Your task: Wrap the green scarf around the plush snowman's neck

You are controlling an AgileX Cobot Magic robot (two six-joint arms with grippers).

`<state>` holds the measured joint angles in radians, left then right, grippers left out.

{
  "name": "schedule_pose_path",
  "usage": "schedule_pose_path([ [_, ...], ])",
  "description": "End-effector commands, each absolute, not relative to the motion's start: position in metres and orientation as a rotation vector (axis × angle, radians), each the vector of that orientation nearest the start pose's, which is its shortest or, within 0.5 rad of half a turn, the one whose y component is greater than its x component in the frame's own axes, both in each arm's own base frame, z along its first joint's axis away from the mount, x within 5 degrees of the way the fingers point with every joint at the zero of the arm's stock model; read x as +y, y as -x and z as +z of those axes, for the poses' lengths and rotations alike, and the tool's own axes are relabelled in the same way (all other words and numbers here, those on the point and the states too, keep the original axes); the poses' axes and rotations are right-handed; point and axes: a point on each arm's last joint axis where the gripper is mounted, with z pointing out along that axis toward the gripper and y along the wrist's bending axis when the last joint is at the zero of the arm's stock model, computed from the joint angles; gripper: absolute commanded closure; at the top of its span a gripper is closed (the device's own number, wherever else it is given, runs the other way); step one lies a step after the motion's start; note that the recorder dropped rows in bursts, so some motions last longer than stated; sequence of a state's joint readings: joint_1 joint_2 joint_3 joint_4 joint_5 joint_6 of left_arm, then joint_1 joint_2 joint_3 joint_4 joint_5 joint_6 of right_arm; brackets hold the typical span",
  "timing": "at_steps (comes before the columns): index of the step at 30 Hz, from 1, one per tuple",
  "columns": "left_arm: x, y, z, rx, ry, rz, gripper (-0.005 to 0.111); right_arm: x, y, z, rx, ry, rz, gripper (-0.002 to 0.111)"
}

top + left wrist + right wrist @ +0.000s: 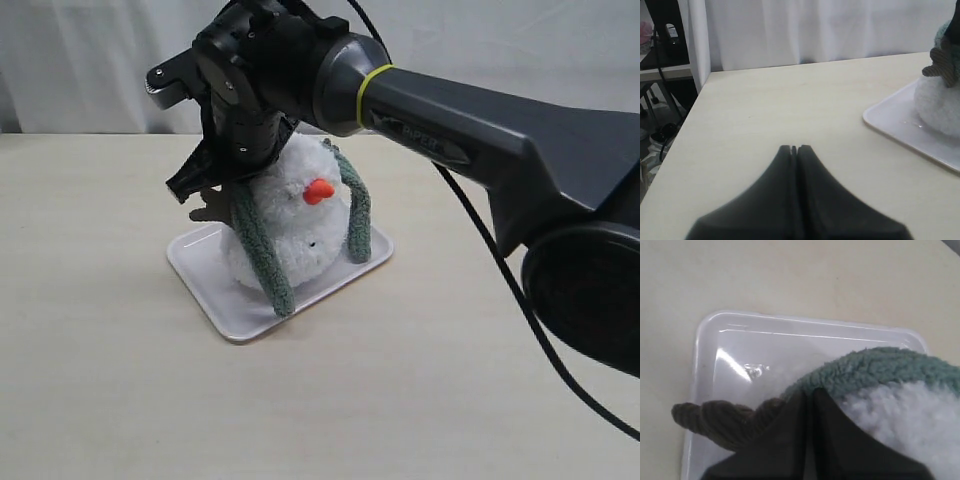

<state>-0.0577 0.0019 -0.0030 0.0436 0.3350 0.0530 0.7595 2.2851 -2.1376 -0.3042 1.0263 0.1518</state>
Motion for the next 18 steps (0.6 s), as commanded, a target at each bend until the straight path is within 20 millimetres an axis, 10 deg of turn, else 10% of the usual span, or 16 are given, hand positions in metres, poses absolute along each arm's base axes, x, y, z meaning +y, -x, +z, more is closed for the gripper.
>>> schedule_pose_path([
  [1, -0.002, -0.054, 0.184, 1.802, -0.126, 0.033, 0.107, 0.336, -0.382, 0.238, 2.439, 0.95, -0.016, 0.104],
  [12, -0.002, -0.054, 0.184, 1.8, -0.126, 0.033, 0.107, 0.33, -0.374, 0.236, 2.5, 1.088, -0.089, 0.103],
  [18, -0.002, -0.054, 0.184, 1.8, -0.126, 0.033, 0.107, 0.323, -0.368, 0.278, 2.414, 1.043, -0.047, 0.077],
])
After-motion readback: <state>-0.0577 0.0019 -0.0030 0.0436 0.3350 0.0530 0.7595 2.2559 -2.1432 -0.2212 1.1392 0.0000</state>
